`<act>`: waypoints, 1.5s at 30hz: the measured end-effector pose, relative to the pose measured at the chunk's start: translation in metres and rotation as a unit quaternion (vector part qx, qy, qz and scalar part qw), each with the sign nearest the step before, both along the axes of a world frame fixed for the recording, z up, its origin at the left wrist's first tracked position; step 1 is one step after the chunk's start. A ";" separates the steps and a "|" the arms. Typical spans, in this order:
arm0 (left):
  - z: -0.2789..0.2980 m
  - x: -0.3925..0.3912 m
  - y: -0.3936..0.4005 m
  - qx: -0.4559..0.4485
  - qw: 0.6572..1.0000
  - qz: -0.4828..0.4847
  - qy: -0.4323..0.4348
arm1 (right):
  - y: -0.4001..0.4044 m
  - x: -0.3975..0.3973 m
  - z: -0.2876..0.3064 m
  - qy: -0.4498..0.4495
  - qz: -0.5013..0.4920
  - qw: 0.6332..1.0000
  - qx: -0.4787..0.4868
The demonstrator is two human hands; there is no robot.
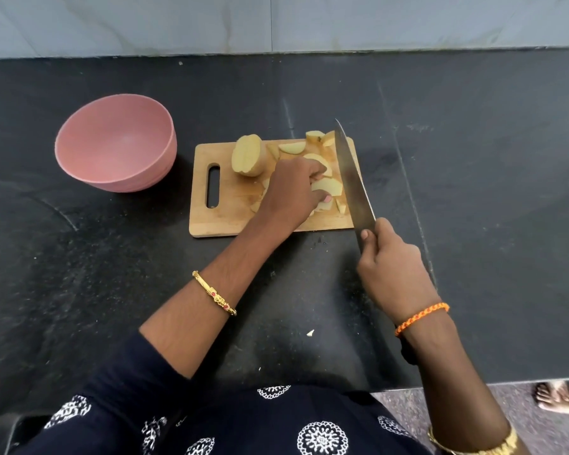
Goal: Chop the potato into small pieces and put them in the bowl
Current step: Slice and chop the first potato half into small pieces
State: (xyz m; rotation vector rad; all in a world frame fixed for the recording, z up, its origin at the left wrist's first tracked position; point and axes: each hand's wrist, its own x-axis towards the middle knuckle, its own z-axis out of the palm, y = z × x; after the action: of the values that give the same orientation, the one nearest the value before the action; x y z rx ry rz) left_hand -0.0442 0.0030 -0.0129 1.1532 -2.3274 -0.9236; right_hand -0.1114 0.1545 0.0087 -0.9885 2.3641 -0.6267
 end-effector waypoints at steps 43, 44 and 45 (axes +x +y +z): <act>-0.001 0.007 0.001 -0.035 0.998 0.048 0.013 | 0.007 -0.002 0.008 0.067 0.065 0.993 0.076; 0.000 0.008 0.002 -0.031 0.998 0.052 0.016 | 0.003 -0.001 0.005 0.065 0.072 0.992 0.076; 0.001 0.009 0.002 -0.023 0.998 0.056 0.018 | 0.001 -0.001 0.002 0.064 0.077 0.992 0.076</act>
State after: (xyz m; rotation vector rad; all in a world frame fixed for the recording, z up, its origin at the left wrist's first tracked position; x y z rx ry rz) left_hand -0.0352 0.0048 -0.0117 1.2244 -2.2203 -0.8387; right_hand -0.1126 0.1558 0.0110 -1.1581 2.3756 -0.3280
